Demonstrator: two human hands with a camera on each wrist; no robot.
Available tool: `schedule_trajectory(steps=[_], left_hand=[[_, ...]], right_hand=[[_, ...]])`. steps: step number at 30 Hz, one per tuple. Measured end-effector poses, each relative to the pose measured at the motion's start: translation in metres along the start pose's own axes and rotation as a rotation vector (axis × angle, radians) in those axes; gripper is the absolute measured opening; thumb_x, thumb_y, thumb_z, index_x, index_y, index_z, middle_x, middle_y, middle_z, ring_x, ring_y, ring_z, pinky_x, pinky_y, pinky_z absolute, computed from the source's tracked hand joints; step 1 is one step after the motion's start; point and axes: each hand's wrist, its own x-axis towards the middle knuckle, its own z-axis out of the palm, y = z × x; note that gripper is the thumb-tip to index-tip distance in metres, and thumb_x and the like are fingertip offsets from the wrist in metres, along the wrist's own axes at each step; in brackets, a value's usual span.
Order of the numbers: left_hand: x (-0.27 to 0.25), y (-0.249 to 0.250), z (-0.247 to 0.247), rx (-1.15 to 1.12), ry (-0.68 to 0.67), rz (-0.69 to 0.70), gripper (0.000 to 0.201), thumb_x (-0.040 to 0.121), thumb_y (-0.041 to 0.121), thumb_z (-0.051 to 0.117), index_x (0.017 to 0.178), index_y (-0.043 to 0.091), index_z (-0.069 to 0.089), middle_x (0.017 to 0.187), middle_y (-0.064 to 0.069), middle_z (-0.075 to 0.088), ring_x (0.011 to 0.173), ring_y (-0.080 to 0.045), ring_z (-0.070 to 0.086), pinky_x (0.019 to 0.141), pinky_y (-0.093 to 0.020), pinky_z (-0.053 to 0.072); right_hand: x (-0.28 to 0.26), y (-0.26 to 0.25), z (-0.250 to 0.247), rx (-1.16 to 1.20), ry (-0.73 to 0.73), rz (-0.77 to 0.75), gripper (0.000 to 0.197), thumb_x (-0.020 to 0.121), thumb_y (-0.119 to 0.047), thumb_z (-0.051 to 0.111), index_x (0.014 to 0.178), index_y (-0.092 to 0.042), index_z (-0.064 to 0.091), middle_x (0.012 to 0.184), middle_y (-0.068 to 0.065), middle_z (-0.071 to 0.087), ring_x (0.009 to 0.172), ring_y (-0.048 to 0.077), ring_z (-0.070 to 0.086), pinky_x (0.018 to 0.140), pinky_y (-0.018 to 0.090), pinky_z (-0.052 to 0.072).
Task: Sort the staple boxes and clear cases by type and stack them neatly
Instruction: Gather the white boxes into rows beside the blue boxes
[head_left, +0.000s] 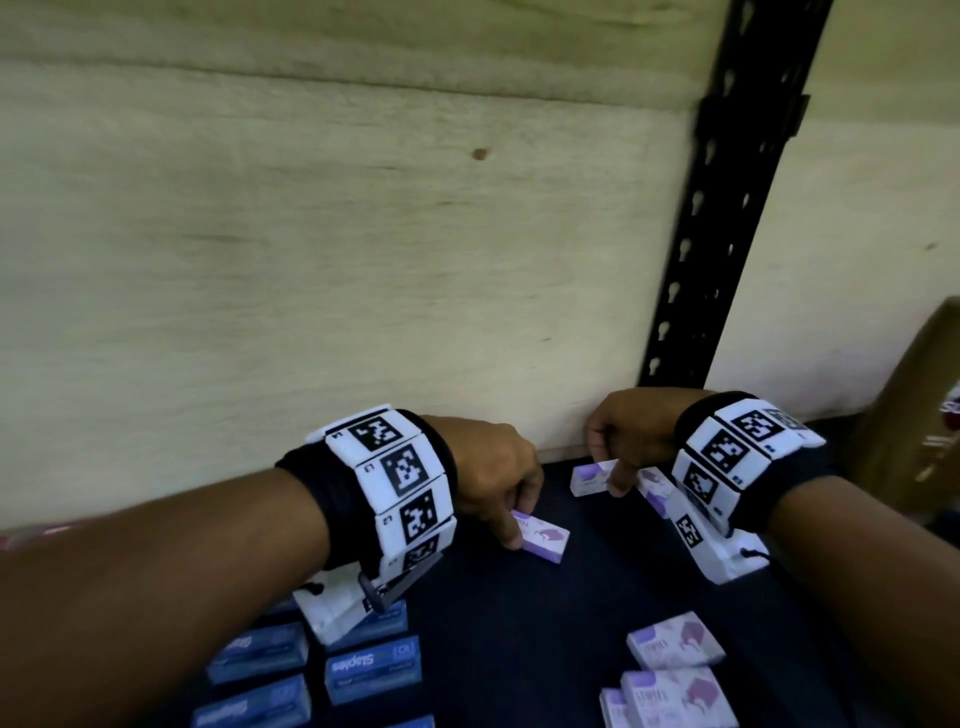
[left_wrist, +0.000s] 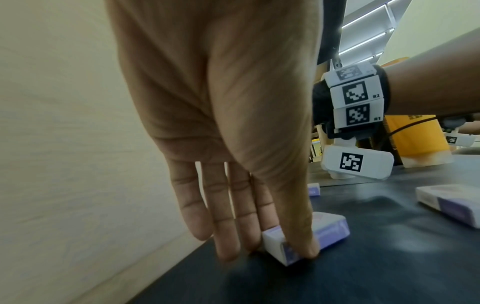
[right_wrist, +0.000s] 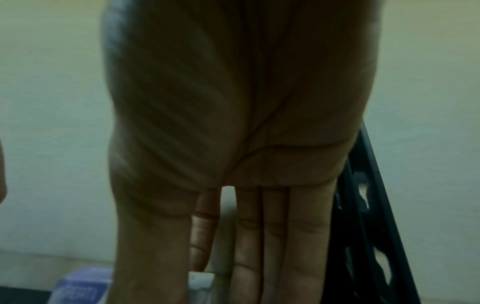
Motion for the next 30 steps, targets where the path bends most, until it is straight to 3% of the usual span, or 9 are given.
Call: schedule_trajectory(steps=[2,6,10,13,16,20,24,30], left_hand=[[-0.007,-0.003,0.0,-0.013,-0.011,-0.01,0.035,0.09,0.036,0.069,0.119,0.017,0.064,0.111,0.004,0.067,0.059,0.002,0.049,0.049,-0.008,0.04],[-0.019,-0.011,-0.001,0.013,-0.035,-0.032,0.033,0.095,0.042,0.059,0.12,0.023,0.067,0.101,0.011,0.065,0.073,0.001,0.053,0.064,-0.014,0.039],[-0.027,-0.016,0.0,-0.003,-0.053,-0.056,0.033,0.097,0.043,0.054,0.124,0.027,0.066,0.11,0.011,0.065,0.093,-0.005,0.054,0.081,-0.02,0.041],[-0.025,-0.017,0.003,-0.03,-0.058,-0.069,0.034,0.091,0.043,0.064,0.121,0.027,0.064,0.11,0.011,0.064,0.088,-0.004,0.055,0.073,-0.018,0.043],[-0.021,-0.016,0.007,-0.039,-0.028,-0.091,0.036,0.084,0.04,0.074,0.114,0.023,0.062,0.097,0.012,0.061,0.078,-0.003,0.054,0.063,-0.018,0.042],[-0.019,-0.014,0.01,-0.063,-0.004,-0.111,0.041,0.078,0.034,0.081,0.111,0.021,0.06,0.095,0.009,0.061,0.081,-0.008,0.057,0.069,-0.023,0.047],[-0.022,-0.018,0.01,-0.078,0.01,-0.059,0.032,0.078,0.027,0.081,0.104,0.02,0.064,0.084,0.012,0.063,0.067,0.0,0.053,0.061,-0.019,0.041],[-0.028,-0.019,0.012,-0.13,0.002,-0.048,0.028,0.08,0.037,0.078,0.101,0.024,0.066,0.091,0.012,0.068,0.074,-0.002,0.058,0.068,-0.02,0.047]], right_hand=[[-0.002,-0.002,0.0,0.007,-0.001,-0.004,0.029,0.068,-0.022,0.088,0.088,-0.023,0.068,0.077,-0.011,0.065,0.069,0.005,0.057,0.066,0.024,0.05],[-0.005,-0.002,0.0,0.015,-0.007,-0.013,0.027,0.068,-0.024,0.089,0.085,-0.025,0.068,0.076,-0.011,0.065,0.067,0.004,0.057,0.06,0.02,0.047],[-0.008,-0.004,0.001,0.011,-0.001,-0.012,0.026,0.069,-0.025,0.088,0.085,-0.025,0.067,0.075,-0.012,0.064,0.067,0.003,0.056,0.06,0.02,0.046],[-0.011,-0.007,0.001,-0.002,0.004,-0.014,0.027,0.07,-0.025,0.087,0.088,-0.024,0.066,0.076,-0.013,0.062,0.067,0.002,0.054,0.058,0.019,0.044],[-0.013,-0.01,0.001,-0.018,0.005,-0.015,0.028,0.072,-0.026,0.086,0.09,-0.024,0.065,0.076,-0.014,0.06,0.066,0.001,0.053,0.056,0.018,0.042],[-0.014,-0.011,0.001,-0.002,-0.001,-0.012,0.028,0.071,-0.025,0.087,0.09,-0.023,0.067,0.075,-0.013,0.062,0.066,0.002,0.054,0.058,0.019,0.043],[-0.014,-0.009,0.001,0.023,-0.009,0.001,0.026,0.07,-0.028,0.088,0.085,-0.027,0.066,0.076,-0.014,0.064,0.066,0.002,0.056,0.06,0.02,0.046],[-0.018,-0.007,-0.001,0.045,-0.017,0.003,0.023,0.073,-0.027,0.085,0.092,-0.025,0.071,0.084,-0.011,0.07,0.07,0.002,0.059,0.063,0.018,0.046]])
